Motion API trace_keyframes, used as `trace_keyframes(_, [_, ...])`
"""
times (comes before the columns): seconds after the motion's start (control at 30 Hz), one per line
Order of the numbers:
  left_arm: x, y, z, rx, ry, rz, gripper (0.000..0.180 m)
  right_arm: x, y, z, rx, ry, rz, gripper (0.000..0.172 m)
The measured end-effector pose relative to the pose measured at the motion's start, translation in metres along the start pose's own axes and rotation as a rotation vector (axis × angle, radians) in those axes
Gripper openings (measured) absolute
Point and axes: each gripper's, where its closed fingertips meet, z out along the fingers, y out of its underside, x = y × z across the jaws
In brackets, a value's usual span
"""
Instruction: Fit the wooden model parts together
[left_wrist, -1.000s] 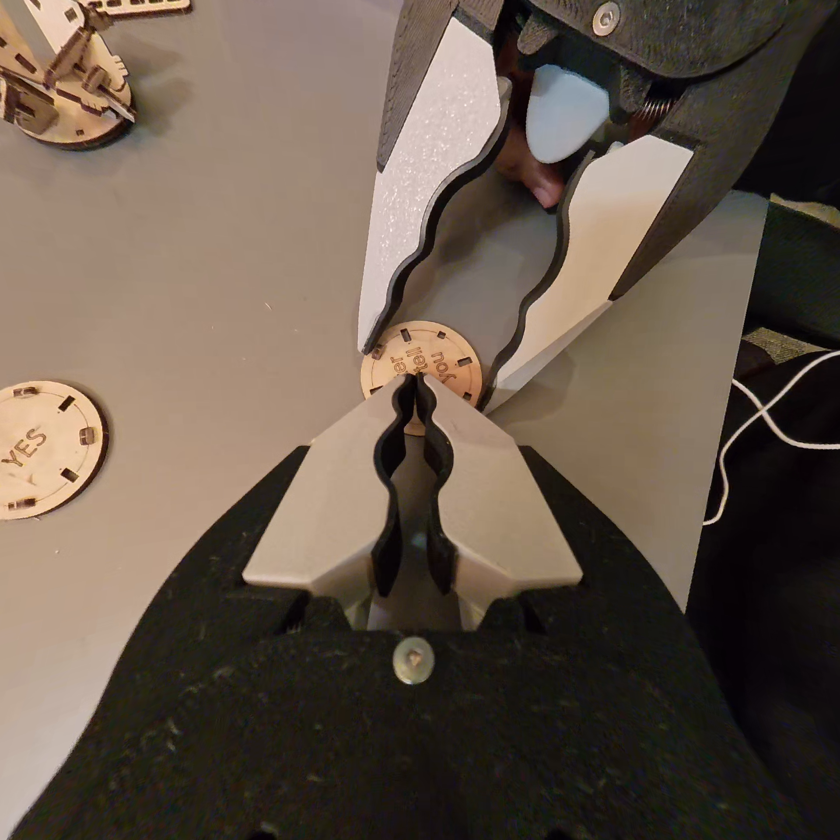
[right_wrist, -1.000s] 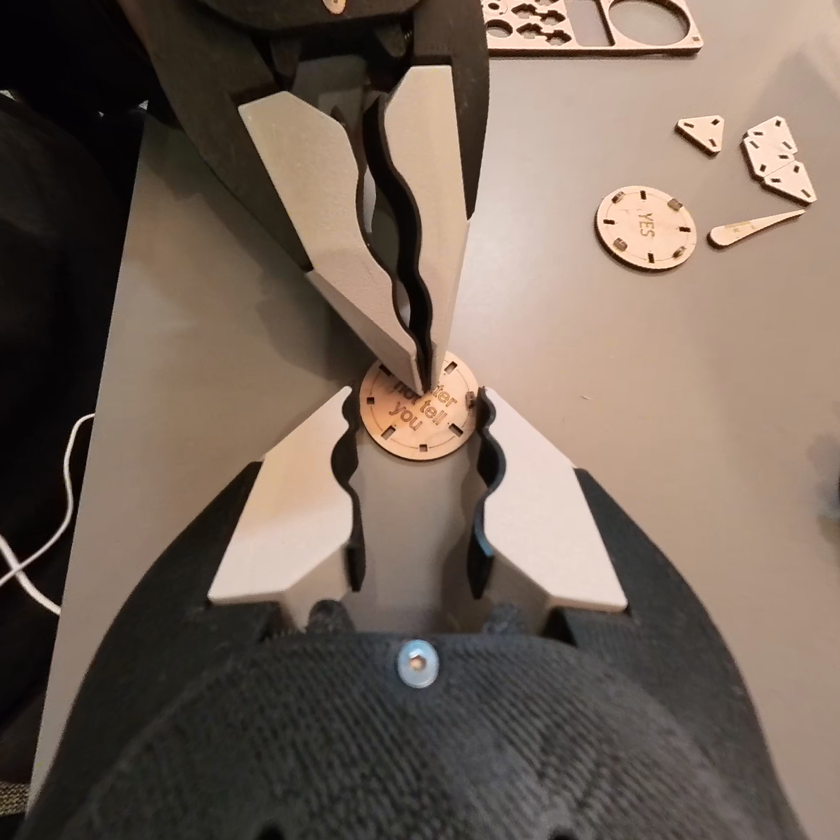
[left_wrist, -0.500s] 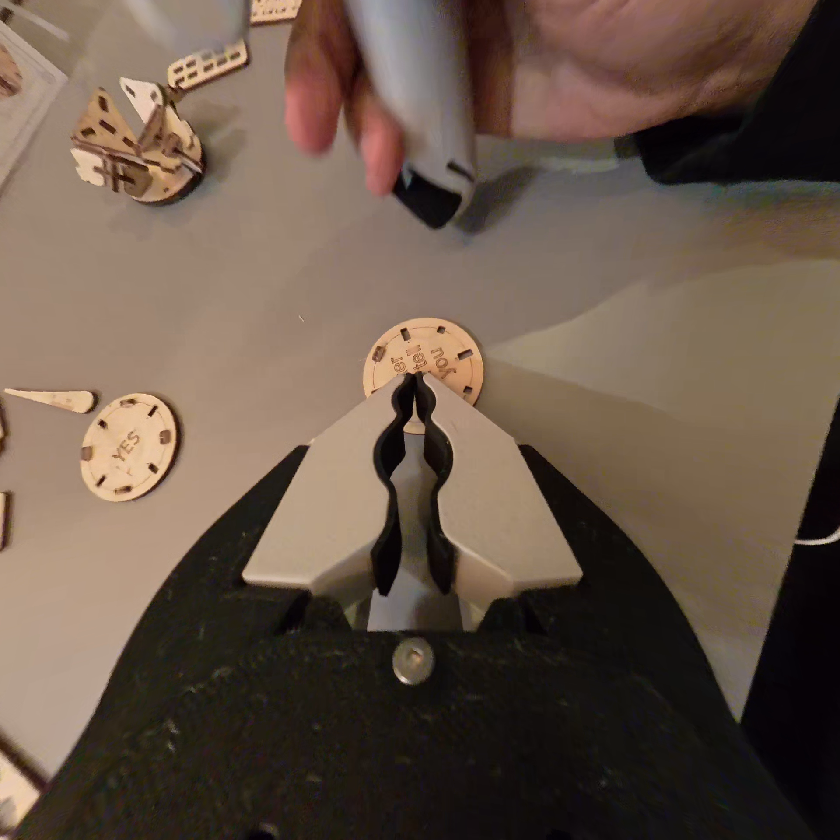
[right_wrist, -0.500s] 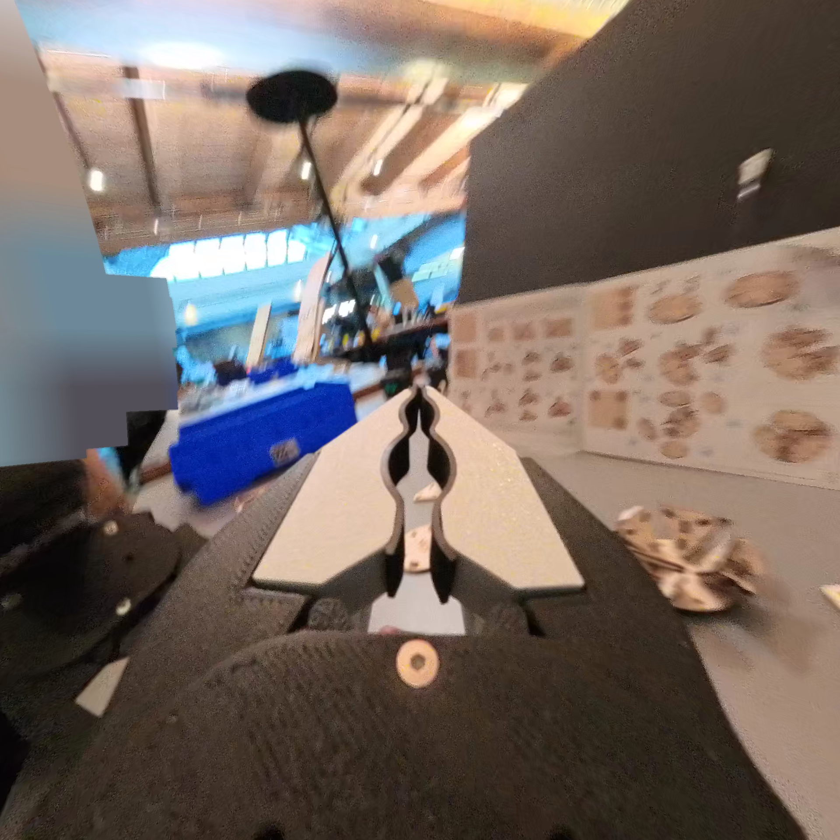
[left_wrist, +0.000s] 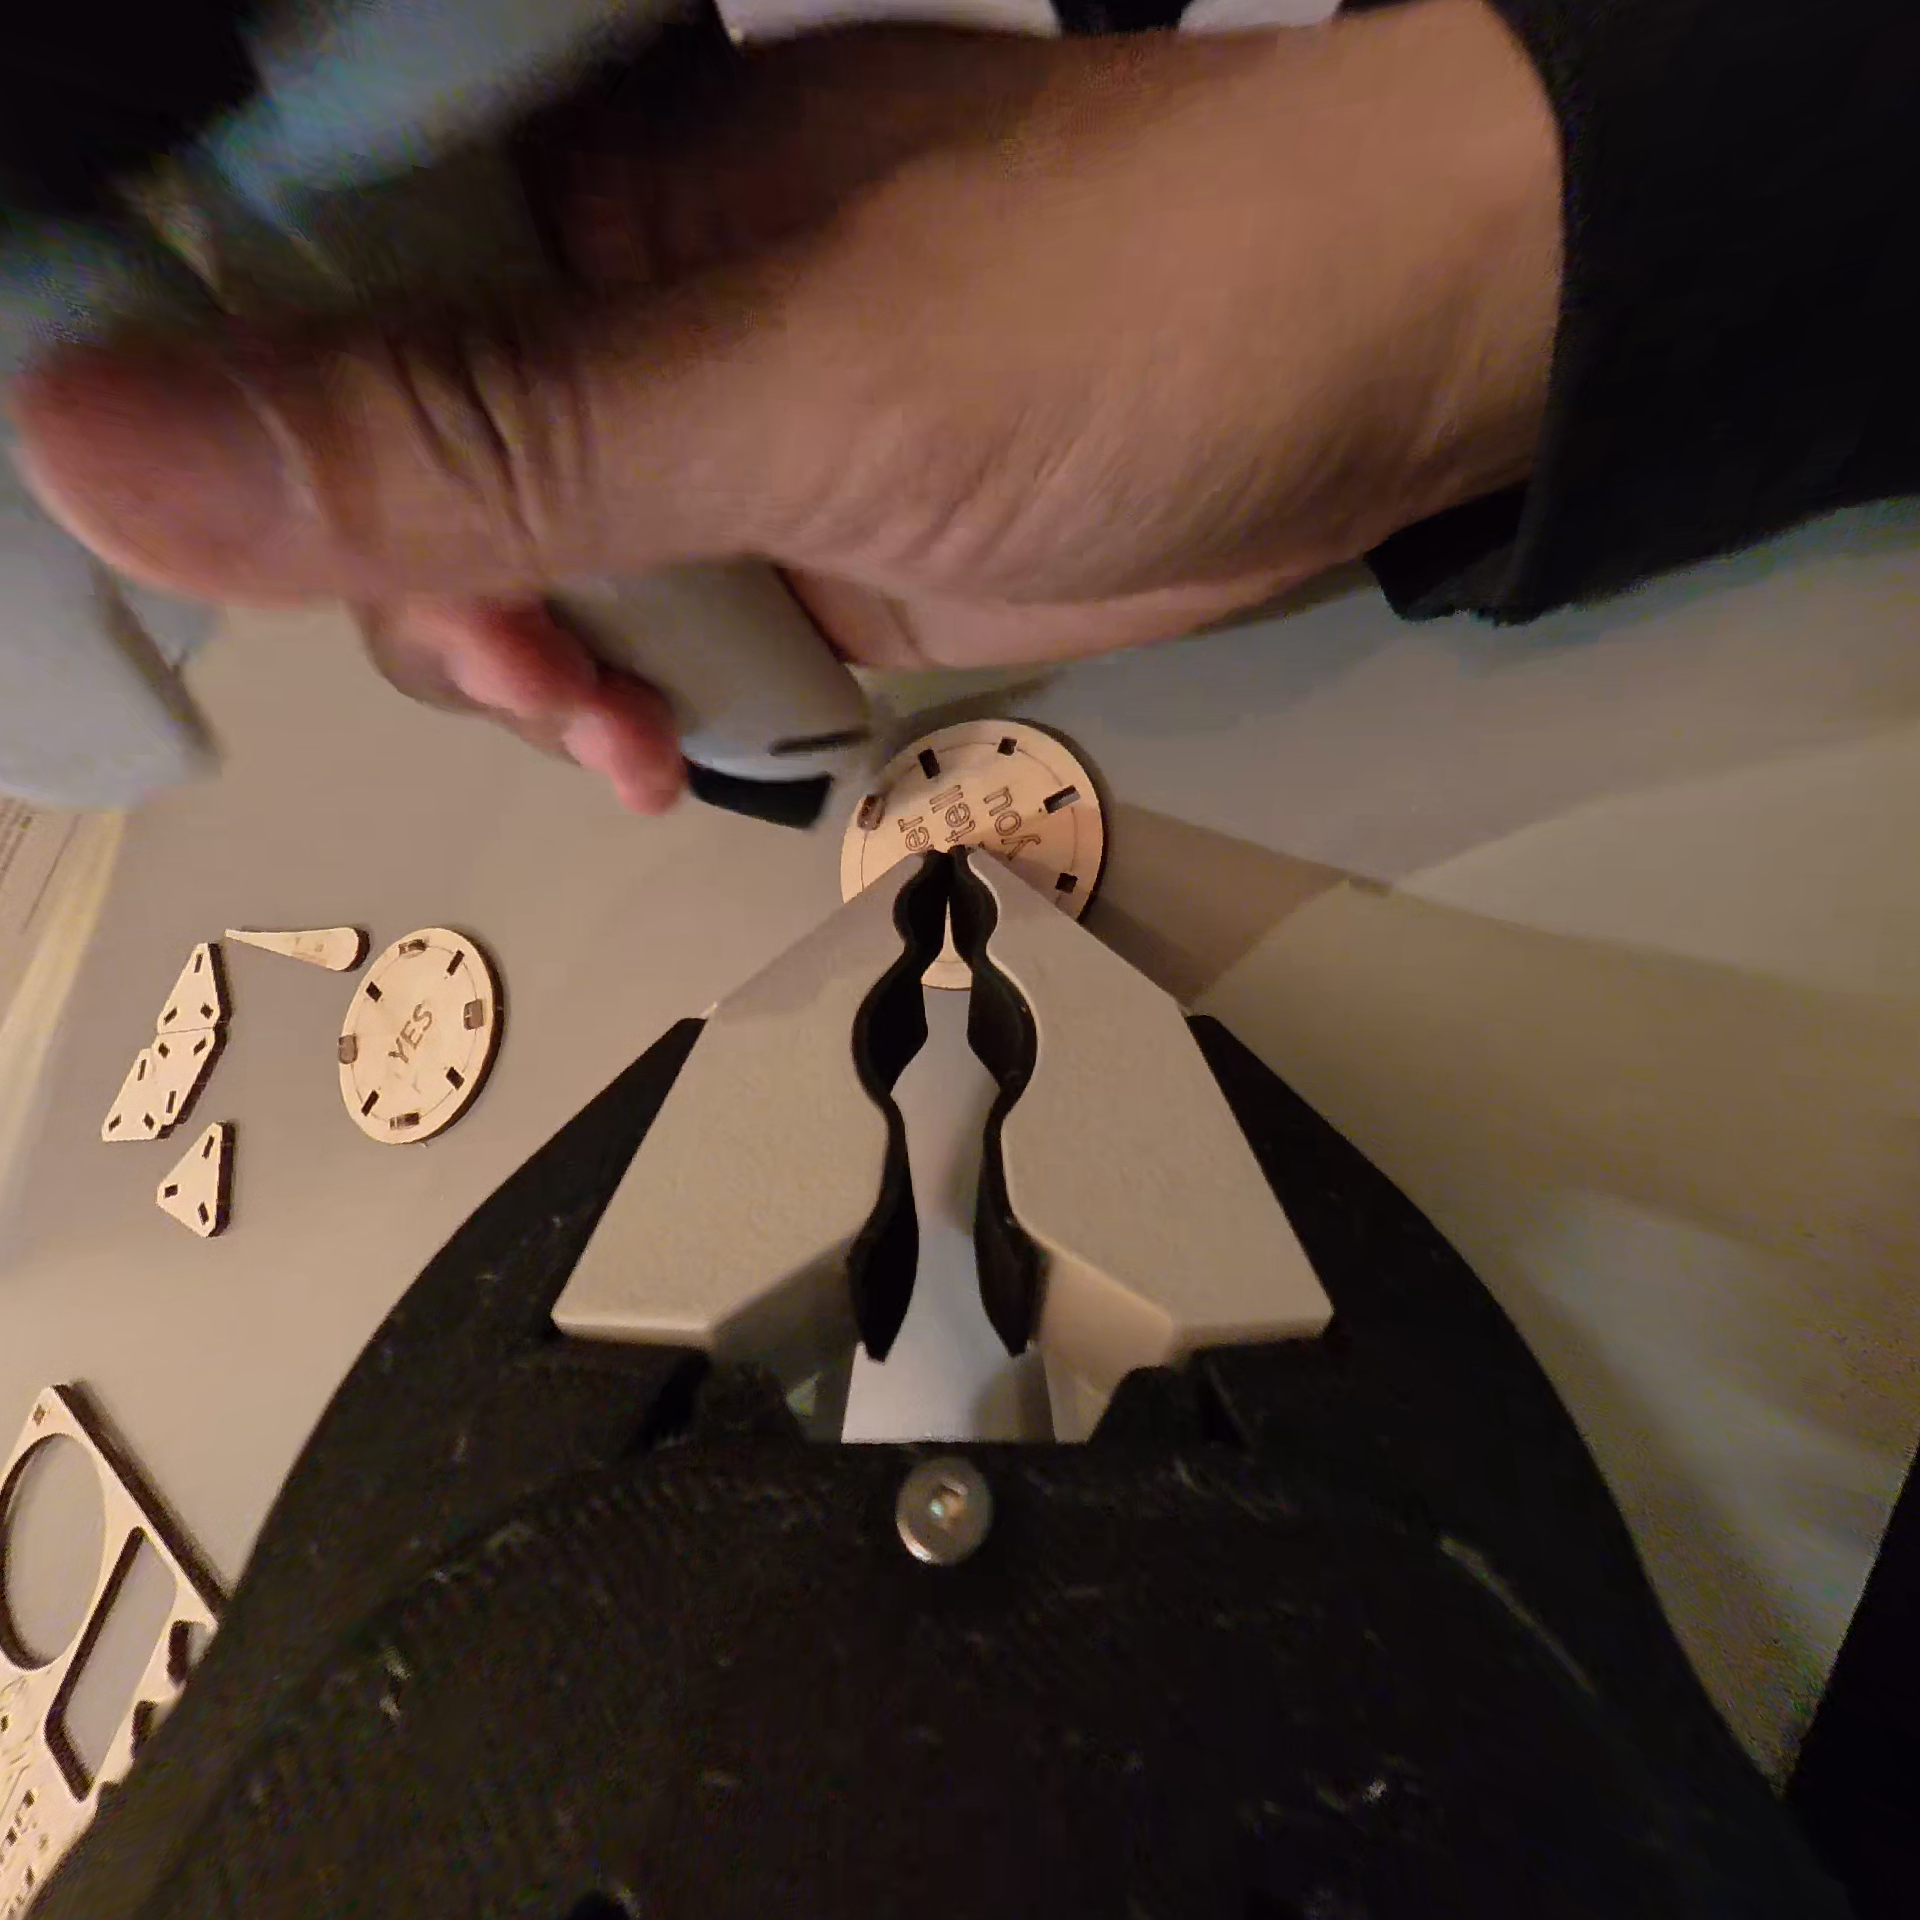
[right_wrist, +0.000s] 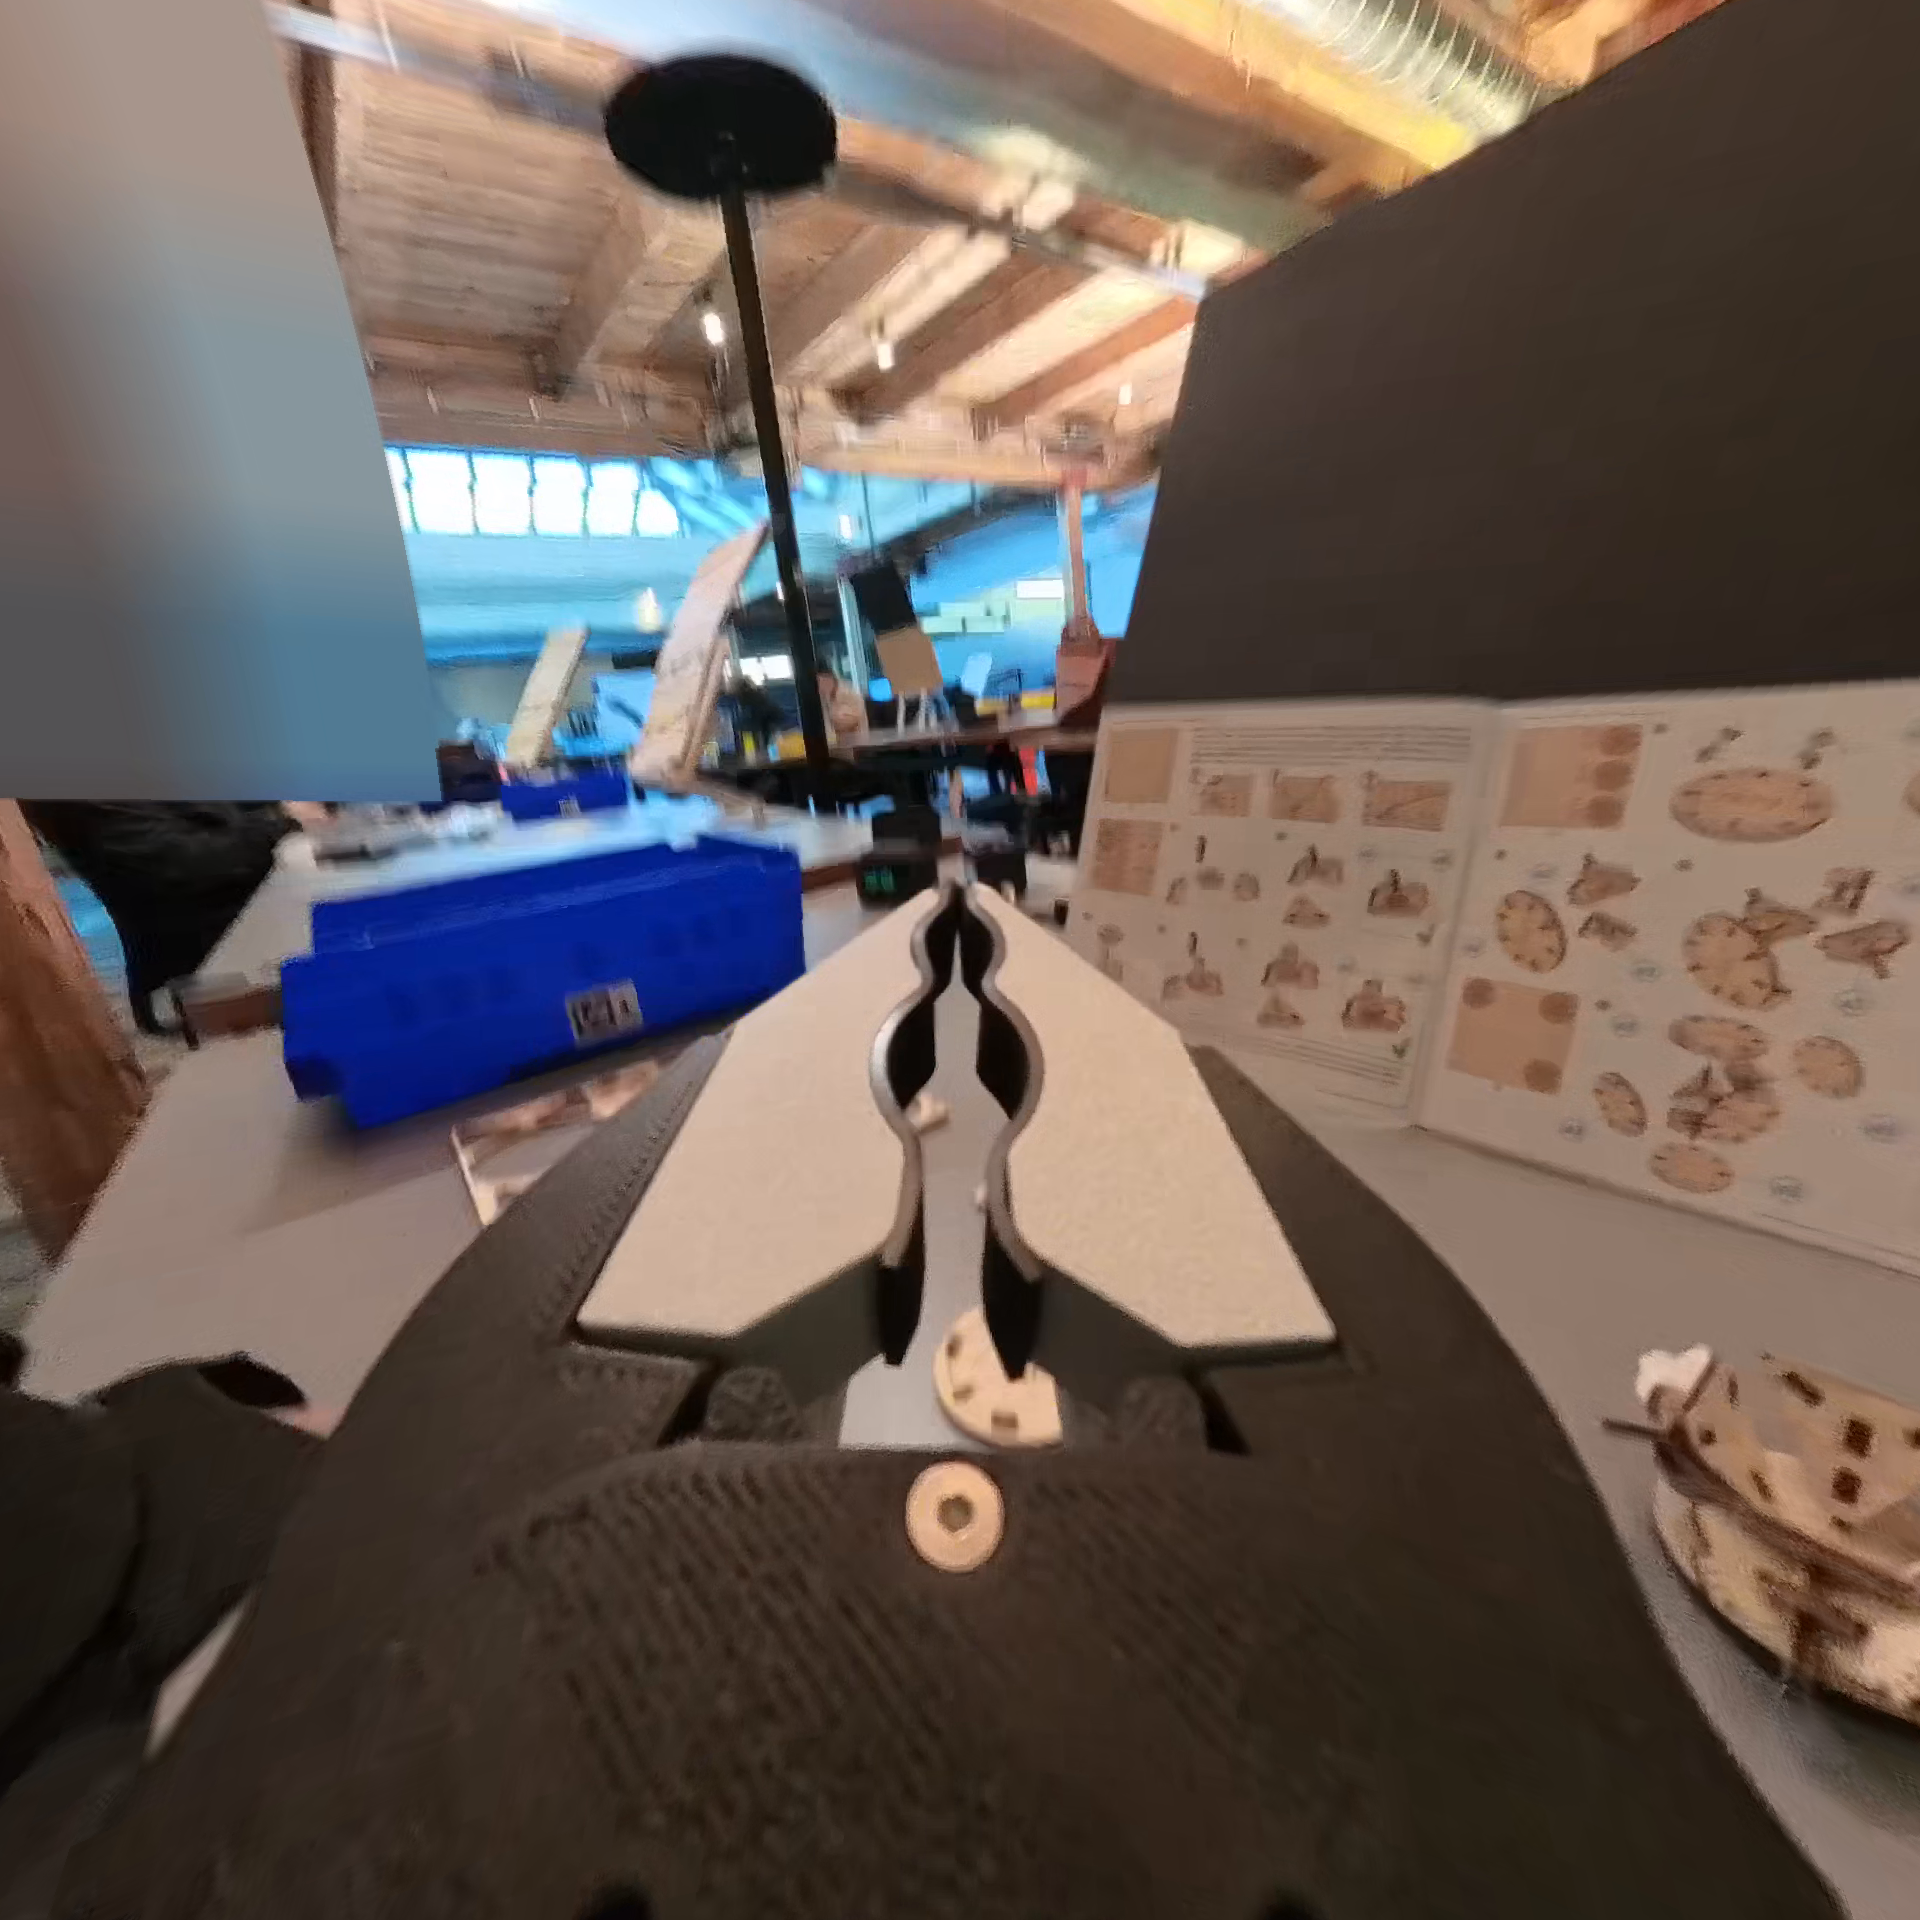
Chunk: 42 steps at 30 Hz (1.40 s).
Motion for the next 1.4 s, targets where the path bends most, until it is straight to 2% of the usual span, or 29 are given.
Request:
trace_keyframes(0.07, [0.000, 0.000, 0.000, 0.000, 0.009, -0.010, 0.000, -0.009, 0.023, 0.005, -0.107, -0.034, -0.010, 0.000])
trace_keyframes(0.17, [0.000, 0.000, 0.000, 0.000, 0.014, -0.015, 0.000, 0.001, -0.002, 0.006, -0.030, 0.021, -0.042, 0.000])
trace_keyframes(0.23, [0.000, 0.000, 0.000, 0.000, 0.013, -0.014, 0.000, 0.006, -0.018, 0.007, 0.034, 0.023, 0.025, 0.000])
trace_keyframes(0.33, [0.000, 0.000, 0.000, 0.000, 0.017, -0.017, 0.000, -0.005, 0.025, 0.012, -0.098, -0.021, 0.040, 0.000])
trace_keyframes(0.5, [0.000, 0.000, 0.000, 0.000, 0.026, -0.026, 0.000, -0.002, -0.015, 0.011, 0.010, -0.008, 0.017, 0.000])
trace_keyframes(0.53, [0.000, 0.000, 0.000, 0.000, 0.027, -0.027, 0.000, -0.002, -0.012, 0.011, 0.005, -0.013, 0.018, 0.000])
trace_keyframes(0.6, [0.000, 0.000, 0.000, 0.000, 0.026, -0.027, 0.000, -0.006, 0.022, 0.013, -0.095, -0.025, 0.006, 0.000])
trace_keyframes(0.67, [0.000, 0.000, 0.000, 0.000, 0.028, -0.029, 0.000, -0.012, 0.017, 0.015, -0.080, -0.041, -0.009, 0.000])
trace_keyframes(0.77, [0.000, 0.000, 0.000, 0.000, 0.026, -0.027, 0.000, 0.000, -0.021, 0.013, 0.017, 0.012, -0.090, 0.000])
trace_keyframes(0.83, [0.000, 0.000, 0.000, 0.000, 0.020, -0.021, 0.000, 0.007, -0.031, 0.010, 0.035, 0.022, -0.120, 0.000])
trace_keyframes(0.97, [0.000, 0.000, 0.000, 0.001, 0.016, -0.017, 0.000, 0.025, -0.016, 0.002, -0.035, 0.061, -0.188, 0.018])
trace_keyframes(1.1, [0.000, 0.000, 0.000, 0.001, 0.081, -0.080, 0.000, 0.050, -0.008, -0.013, -0.070, 0.125, -0.199, 0.017])
trace_keyframes(1.13, [0.001, 0.000, 0.000, 0.003, 0.120, -0.111, 0.000, 0.057, -0.009, -0.017, -0.070, 0.143, -0.204, 0.021])
trace_keyframes(1.17, [0.001, 0.000, 0.000, 0.006, 0.166, -0.140, 0.000, 0.064, -0.009, -0.020, -0.075, 0.162, -0.209, 0.032])
trace_keyframes(1.27, [-0.013, 0.004, 0.003, 0.005, 0.218, -0.182, 0.000, 0.088, -0.001, -0.026, -0.152, 0.218, -0.213, 0.086])
trace_keyframes(1.33, [-0.021, 0.007, 0.003, -0.003, 0.255, -0.175, 0.000, 0.099, 0.009, -0.031, -0.221, 0.223, -0.179, 0.089])
trace_keyframes(1.4, [-0.039, 0.003, 0.000, 0.031, 0.247, -0.195, 0.000, 0.096, 0.022, -0.034, -0.322, 0.133, -0.124, 0.099])
